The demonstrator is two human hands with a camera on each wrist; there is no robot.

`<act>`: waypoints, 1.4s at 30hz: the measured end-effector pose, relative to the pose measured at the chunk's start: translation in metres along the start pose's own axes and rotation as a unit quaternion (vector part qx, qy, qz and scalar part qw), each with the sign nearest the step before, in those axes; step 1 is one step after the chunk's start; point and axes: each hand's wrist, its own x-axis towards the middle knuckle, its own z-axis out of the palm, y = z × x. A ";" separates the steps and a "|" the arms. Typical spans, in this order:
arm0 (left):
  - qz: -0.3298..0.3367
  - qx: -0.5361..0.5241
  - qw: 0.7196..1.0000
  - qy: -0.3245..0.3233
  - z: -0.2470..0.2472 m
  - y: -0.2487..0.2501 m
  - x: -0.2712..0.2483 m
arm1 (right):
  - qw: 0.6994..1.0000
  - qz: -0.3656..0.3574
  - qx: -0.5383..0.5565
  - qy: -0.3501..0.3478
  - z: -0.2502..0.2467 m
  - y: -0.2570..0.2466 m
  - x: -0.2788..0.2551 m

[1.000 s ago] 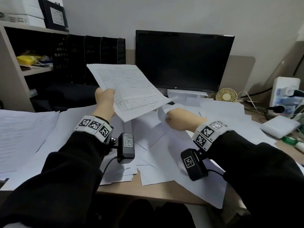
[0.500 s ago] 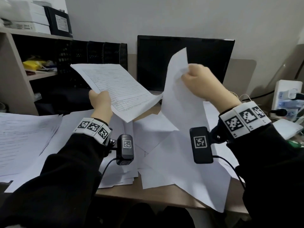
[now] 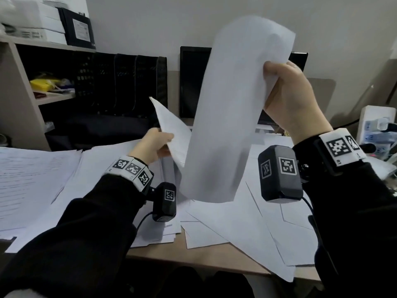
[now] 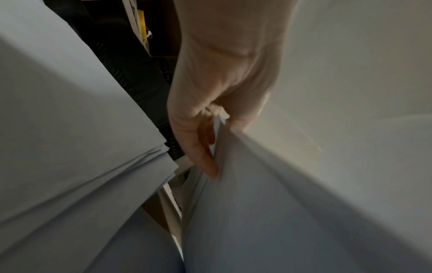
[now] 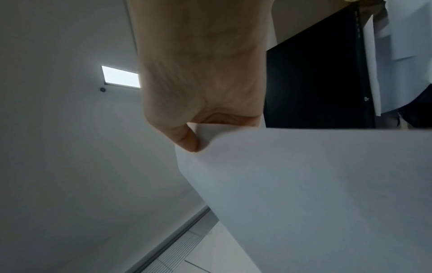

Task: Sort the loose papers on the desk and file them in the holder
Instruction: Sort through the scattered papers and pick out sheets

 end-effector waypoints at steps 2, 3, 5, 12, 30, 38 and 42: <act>-0.024 0.019 0.998 -0.051 0.004 0.002 -0.010 | 1.000 -0.001 -0.004 -0.011 0.002 0.003 0.000; -0.021 0.033 0.998 -0.051 0.006 0.005 -0.014 | 1.000 -0.001 -0.008 -0.016 0.003 0.004 -0.001; 0.025 0.059 0.997 -0.032 0.009 0.015 -0.024 | 1.000 0.000 -0.014 -0.025 0.007 0.008 -0.001; 0.040 -0.058 0.958 -0.279 -0.031 0.036 -0.037 | 0.999 0.026 -0.001 -0.048 0.025 0.028 0.002; -0.133 0.237 0.960 0.068 -0.172 0.009 -0.076 | 0.833 0.406 -0.368 -0.074 0.081 0.172 -0.017; -0.151 0.386 0.909 0.054 -0.178 0.014 -0.096 | 0.827 0.408 -0.374 -0.103 0.080 0.179 -0.019; -0.094 0.466 0.880 -0.002 -0.149 0.030 -0.096 | 0.827 0.393 -0.388 -0.106 0.073 0.164 -0.016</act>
